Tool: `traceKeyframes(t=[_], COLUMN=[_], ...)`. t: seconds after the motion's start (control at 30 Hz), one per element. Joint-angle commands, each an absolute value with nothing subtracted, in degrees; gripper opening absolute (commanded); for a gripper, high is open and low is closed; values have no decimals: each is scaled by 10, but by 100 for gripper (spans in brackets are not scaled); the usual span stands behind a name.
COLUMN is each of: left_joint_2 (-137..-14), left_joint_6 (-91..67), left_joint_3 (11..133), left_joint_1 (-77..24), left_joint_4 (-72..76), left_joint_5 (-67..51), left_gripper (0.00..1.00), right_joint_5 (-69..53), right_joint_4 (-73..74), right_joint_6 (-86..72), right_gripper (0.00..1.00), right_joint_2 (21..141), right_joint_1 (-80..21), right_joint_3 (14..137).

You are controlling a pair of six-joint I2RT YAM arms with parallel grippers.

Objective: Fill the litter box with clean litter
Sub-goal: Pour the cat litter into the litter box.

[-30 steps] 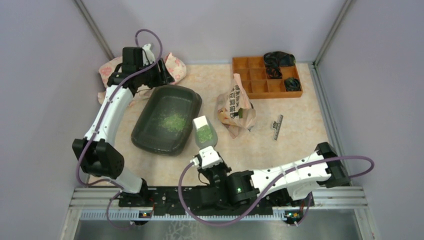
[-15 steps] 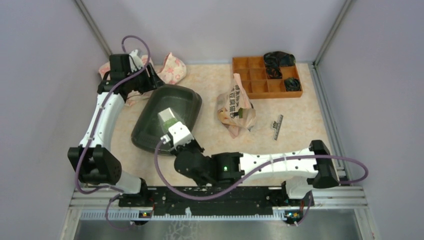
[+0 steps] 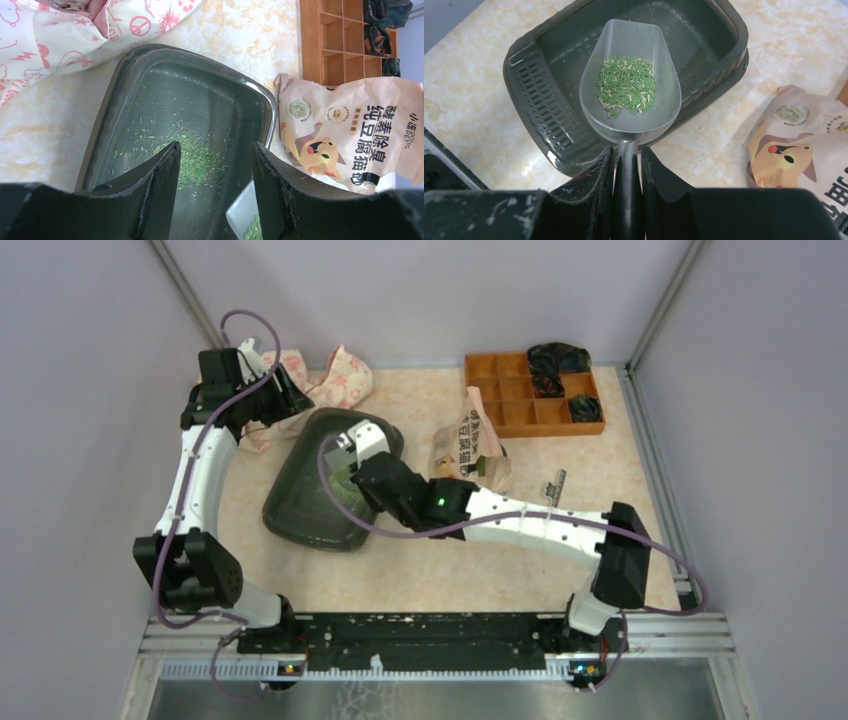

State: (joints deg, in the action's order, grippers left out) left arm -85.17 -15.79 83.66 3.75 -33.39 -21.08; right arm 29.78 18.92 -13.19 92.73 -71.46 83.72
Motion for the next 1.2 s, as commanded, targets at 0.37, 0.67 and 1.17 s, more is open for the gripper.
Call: traceKeyframes(t=[0.37,0.67,1.17], left_joint_2=[-842,-845,-839], left_joint_6=[-155,-156,-162], left_joint_3=[846,847,850], left_joint_1=[44,44,43], left_joint_4=[-321,-320,-326], left_joint_5=[-227,-230,-236], left_gripper=[60,60,60], right_joint_5=[-19,-202,-305], right_joint_4=[280,188,-13], right_joint_6=[-266,-461,-710], right_gripper=[0,0,0], right_joint_2=[1058,1071,1036], right_joint_1=[-576,-496,-417], right_joint_3=[1015,972,833])
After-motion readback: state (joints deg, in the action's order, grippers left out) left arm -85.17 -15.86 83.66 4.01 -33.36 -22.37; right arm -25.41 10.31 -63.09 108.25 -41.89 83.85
